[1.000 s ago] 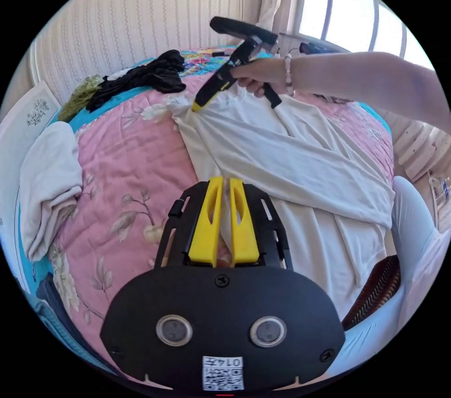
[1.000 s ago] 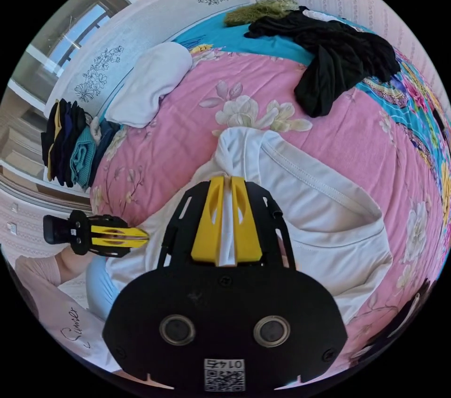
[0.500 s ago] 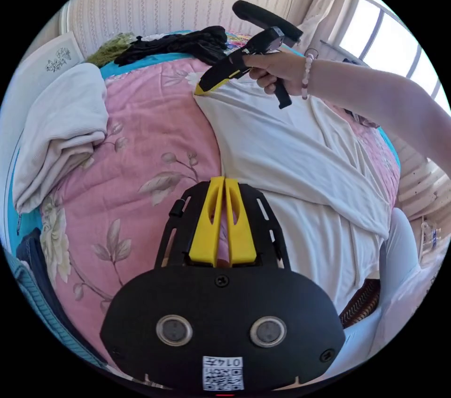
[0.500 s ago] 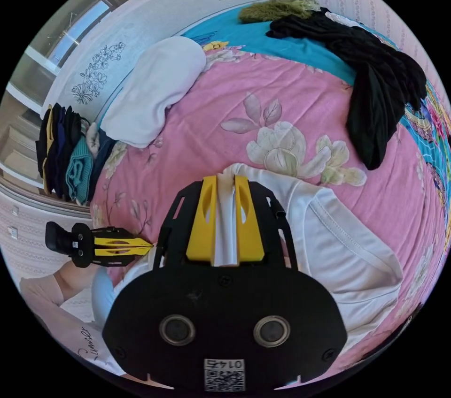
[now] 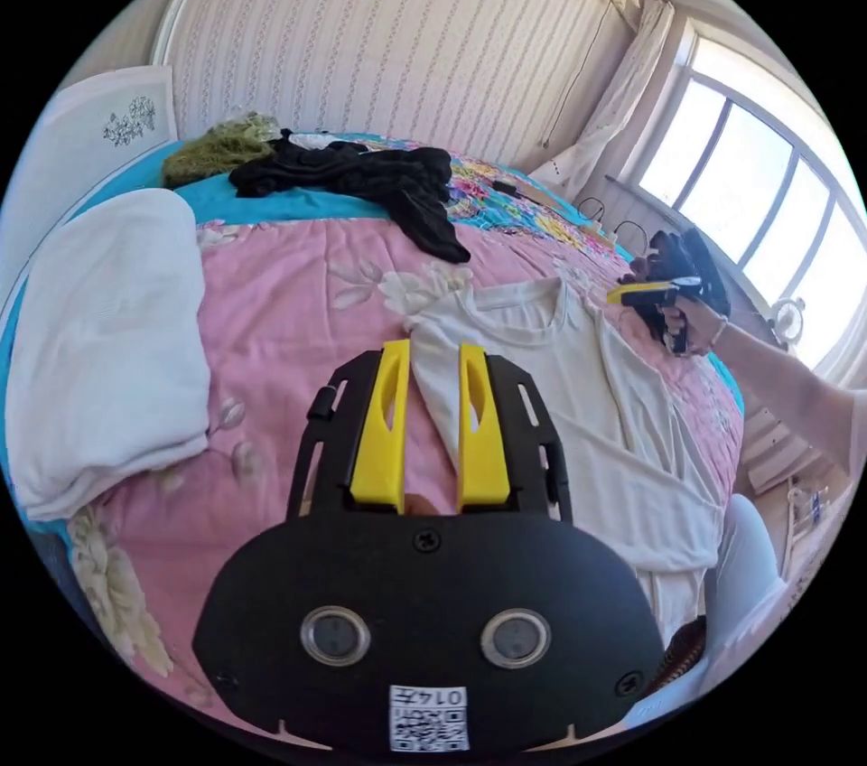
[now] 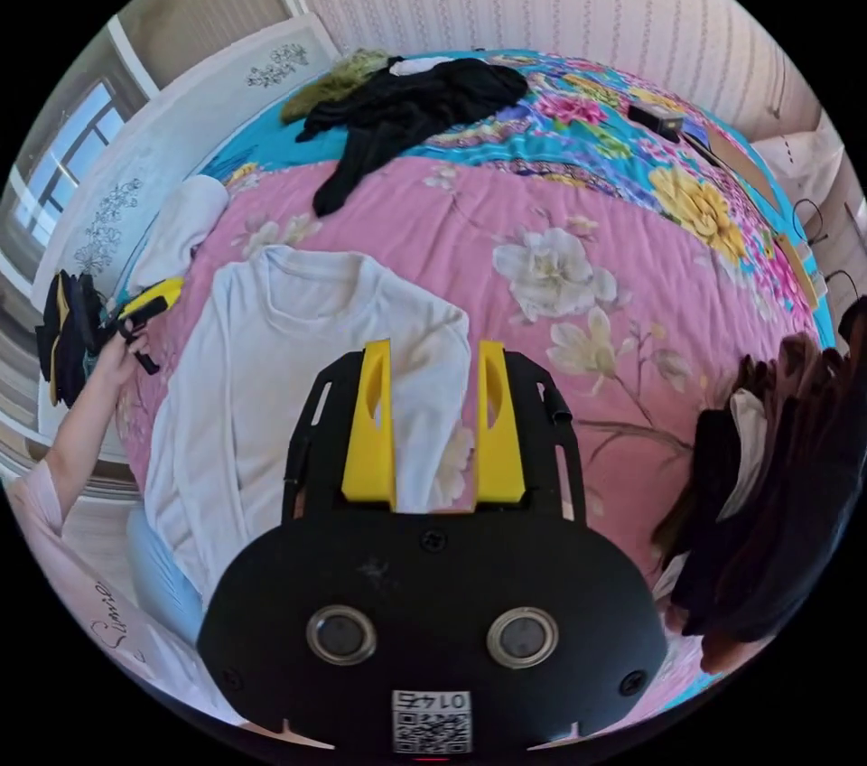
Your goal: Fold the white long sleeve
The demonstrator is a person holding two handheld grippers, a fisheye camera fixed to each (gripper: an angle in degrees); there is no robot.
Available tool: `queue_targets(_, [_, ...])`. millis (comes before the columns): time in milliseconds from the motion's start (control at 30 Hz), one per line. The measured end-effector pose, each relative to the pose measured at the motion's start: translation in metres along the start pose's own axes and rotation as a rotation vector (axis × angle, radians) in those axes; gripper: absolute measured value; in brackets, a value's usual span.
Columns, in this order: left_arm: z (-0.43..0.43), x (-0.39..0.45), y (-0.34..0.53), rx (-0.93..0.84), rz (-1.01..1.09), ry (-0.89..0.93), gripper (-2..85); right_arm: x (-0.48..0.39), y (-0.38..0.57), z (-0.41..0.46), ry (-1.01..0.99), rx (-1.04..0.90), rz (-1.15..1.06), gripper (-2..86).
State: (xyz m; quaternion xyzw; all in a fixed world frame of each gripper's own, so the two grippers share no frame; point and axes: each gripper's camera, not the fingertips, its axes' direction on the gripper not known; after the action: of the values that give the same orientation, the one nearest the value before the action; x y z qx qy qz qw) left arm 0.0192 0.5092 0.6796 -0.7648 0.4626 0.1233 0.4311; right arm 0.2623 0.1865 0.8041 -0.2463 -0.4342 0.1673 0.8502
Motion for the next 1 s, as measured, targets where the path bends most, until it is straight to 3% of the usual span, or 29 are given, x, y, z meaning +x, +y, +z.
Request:
queue_targets(167, [0.071,-0.029,-0.015,-0.192,-0.200,0.122,8.6,0.001,0.010,0.006,0.011,0.020,0.028,12.8])
queue_targets(267, [0.076,-0.053,-0.010,-0.185,-0.313,0.179,1.7,0.000,-0.001,-0.001,0.054,0.064,0.047,5.2])
queue_targets(367, [0.080,-0.070,-0.005,-0.200,-0.364,0.245,0.0,0.009,-0.015,-0.004,-0.046,0.011,0.075,1.6])
queue_targets(533, [0.074,-0.071,-0.011,-0.231,-0.268,0.190,-0.3,0.018,-0.021,-0.042,-0.147,0.065,0.100,2.3])
queue_targets(633, [0.071,-0.069,-0.011,-0.249,-0.226,0.153,0.5,0.014,-0.027,-0.057,-0.099,0.080,0.123,7.5])
queue_targets(767, [0.052,-0.066,0.001,-0.182,-0.174,0.043,2.4,0.010,-0.034,-0.064,-0.197,0.087,0.161,10.8])
queue_targets(1000, [0.058,-0.067,0.017,-0.145,-0.136,-0.026,6.7,-0.019,-0.041,-0.083,-0.152,0.007,0.081,2.7])
